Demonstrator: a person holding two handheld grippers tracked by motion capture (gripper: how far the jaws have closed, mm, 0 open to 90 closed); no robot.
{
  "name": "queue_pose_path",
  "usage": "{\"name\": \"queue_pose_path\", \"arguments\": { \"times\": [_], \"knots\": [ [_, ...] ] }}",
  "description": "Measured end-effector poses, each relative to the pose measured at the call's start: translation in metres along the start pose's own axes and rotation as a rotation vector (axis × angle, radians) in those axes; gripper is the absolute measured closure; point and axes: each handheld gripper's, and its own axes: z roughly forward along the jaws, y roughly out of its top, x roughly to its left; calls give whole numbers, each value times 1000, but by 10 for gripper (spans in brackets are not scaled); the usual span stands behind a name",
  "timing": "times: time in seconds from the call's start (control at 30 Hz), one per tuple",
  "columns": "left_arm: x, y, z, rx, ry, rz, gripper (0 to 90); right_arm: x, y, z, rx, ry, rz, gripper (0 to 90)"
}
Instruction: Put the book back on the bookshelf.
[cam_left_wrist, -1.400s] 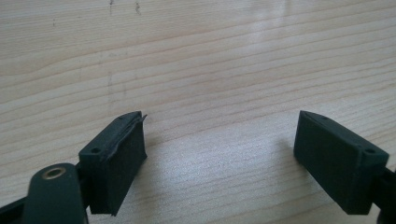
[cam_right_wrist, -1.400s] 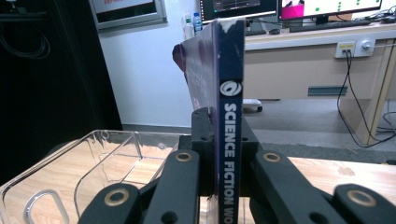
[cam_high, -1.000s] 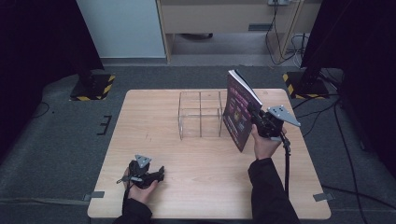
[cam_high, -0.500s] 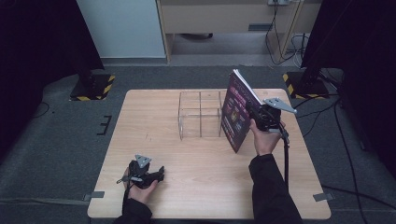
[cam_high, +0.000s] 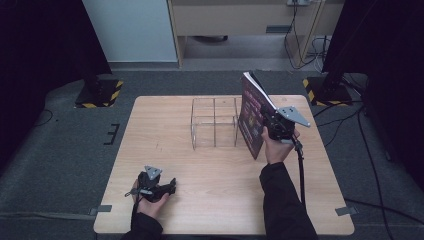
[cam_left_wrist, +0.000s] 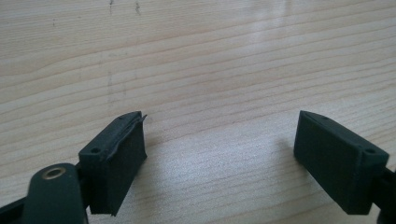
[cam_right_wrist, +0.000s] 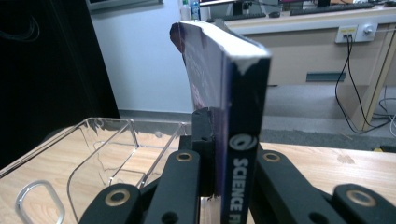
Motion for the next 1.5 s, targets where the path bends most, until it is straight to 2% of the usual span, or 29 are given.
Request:
{"name": "queue_pose_path", "arguments": {
  "times": [0.2, 0.53, 0.7, 0.97, 1.27, 1.5],
  "knots": [
    [0, 0, 0, 0, 0, 0, 156, -1, -3, -1, -12, -8, -3, 842],
    [0, 0, 0, 0, -1, -1, 156, -10, 2, -4, 34, -12, -5, 778],
    [0, 0, 0, 0, 0, 0, 156, -12, 3, -4, 36, -10, -2, 754],
    [0, 0, 0, 0, 0, 0, 156, -10, 9, -2, 54, -1, -17, 615],
    [0, 0, 0, 0, -1, 0, 156, -12, 6, 4, 68, -21, -30, 344],
    [0, 0, 0, 0, 0, 0, 156, -14, 6, 0, 74, 12, -19, 242]
  ]
}}
